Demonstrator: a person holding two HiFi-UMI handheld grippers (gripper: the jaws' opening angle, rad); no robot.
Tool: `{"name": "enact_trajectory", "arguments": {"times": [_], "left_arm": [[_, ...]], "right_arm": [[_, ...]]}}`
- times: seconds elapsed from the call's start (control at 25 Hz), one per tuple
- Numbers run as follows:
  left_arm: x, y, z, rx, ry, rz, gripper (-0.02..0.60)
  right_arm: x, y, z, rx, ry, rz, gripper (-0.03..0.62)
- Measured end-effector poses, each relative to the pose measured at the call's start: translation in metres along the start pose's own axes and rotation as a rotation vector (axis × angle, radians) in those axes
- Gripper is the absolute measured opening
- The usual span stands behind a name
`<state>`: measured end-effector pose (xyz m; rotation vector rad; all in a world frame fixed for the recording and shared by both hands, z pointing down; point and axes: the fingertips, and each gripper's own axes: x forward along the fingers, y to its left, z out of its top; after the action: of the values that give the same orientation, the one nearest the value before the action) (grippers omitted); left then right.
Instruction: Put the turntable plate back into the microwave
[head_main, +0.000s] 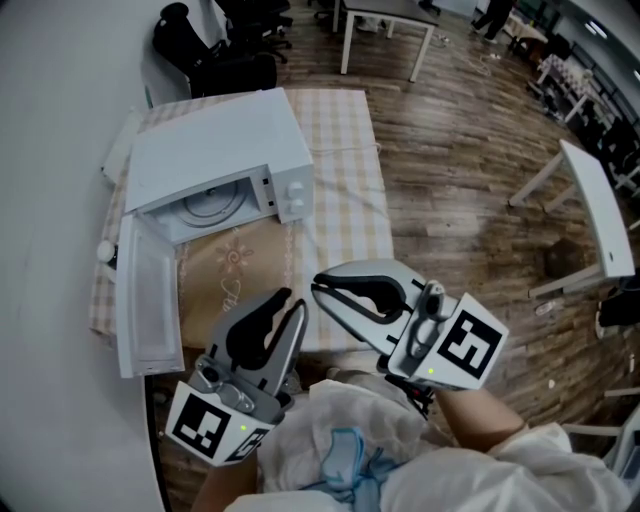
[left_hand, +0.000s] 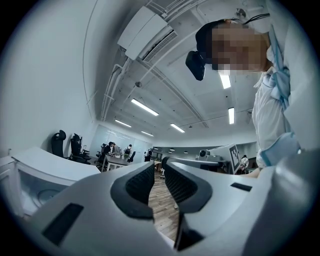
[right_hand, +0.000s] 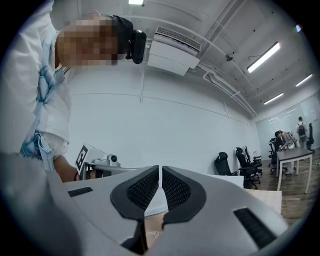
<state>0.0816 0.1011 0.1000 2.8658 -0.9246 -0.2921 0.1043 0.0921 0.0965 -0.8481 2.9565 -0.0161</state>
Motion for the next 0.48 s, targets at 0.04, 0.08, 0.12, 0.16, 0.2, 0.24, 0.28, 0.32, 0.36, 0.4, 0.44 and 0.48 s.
{"name": "enact_trajectory", "arguments": {"times": [0.04,0.08,0.12,0.16,0.2,0.24,0.28,0.32,0.36,0.4,0.44,0.48], "left_arm": [[-0.0008,0.0000,-0.0001,-0.001,0.001,0.001,0.066],[-0.0017,0.0002,-0.0004,-0.001,0.001,0.002,0.066],[-0.0026,0.0004,-0.0008,-0.002,0.002,0.004,0.066],[-0.0034,0.0006,-0.0014,-0.001,0.003,0.004,0.066],[-0.0041,0.0008,-0.0019,0.000,0.005,0.005,0.066],[-0.0046,0.0010,-0.0024,0.000,0.007,0.004,0.066],[-0.0048,0.0013,-0.0027,-0.001,0.007,0.004,0.066],[-0.0048,0.0014,-0.0029,-0.002,0.007,0.004,0.066],[-0.0047,0.0013,-0.0029,-0.004,0.007,0.004,0.066],[-0.0045,0.0010,-0.0029,-0.005,0.007,0.002,0.066],[-0.0044,0.0006,-0.0028,-0.005,0.007,0.001,0.066],[-0.0044,0.0002,-0.0027,-0.006,0.007,-0.001,0.066]], "right_arm": [[-0.0004,0.0000,-0.0001,0.003,0.000,-0.001,0.044],[-0.0007,0.0001,-0.0005,0.006,0.000,-0.002,0.044],[-0.0010,0.0004,-0.0011,0.008,0.002,-0.002,0.044],[-0.0010,0.0007,-0.0018,0.010,0.004,-0.001,0.044],[-0.0009,0.0010,-0.0021,0.014,0.004,0.000,0.044],[-0.0008,0.0011,-0.0022,0.018,0.004,0.001,0.044],[-0.0008,0.0009,-0.0019,0.023,0.003,0.002,0.044],[-0.0009,0.0006,-0.0013,0.027,0.001,0.003,0.044],[-0.0010,0.0001,-0.0008,0.030,-0.001,0.003,0.044],[-0.0010,-0.0003,-0.0004,0.031,-0.001,0.004,0.044],[-0.0011,-0.0005,0.0000,0.030,-0.001,0.004,0.044],[-0.0011,-0.0005,0.0004,0.029,0.001,0.004,0.044]]}}
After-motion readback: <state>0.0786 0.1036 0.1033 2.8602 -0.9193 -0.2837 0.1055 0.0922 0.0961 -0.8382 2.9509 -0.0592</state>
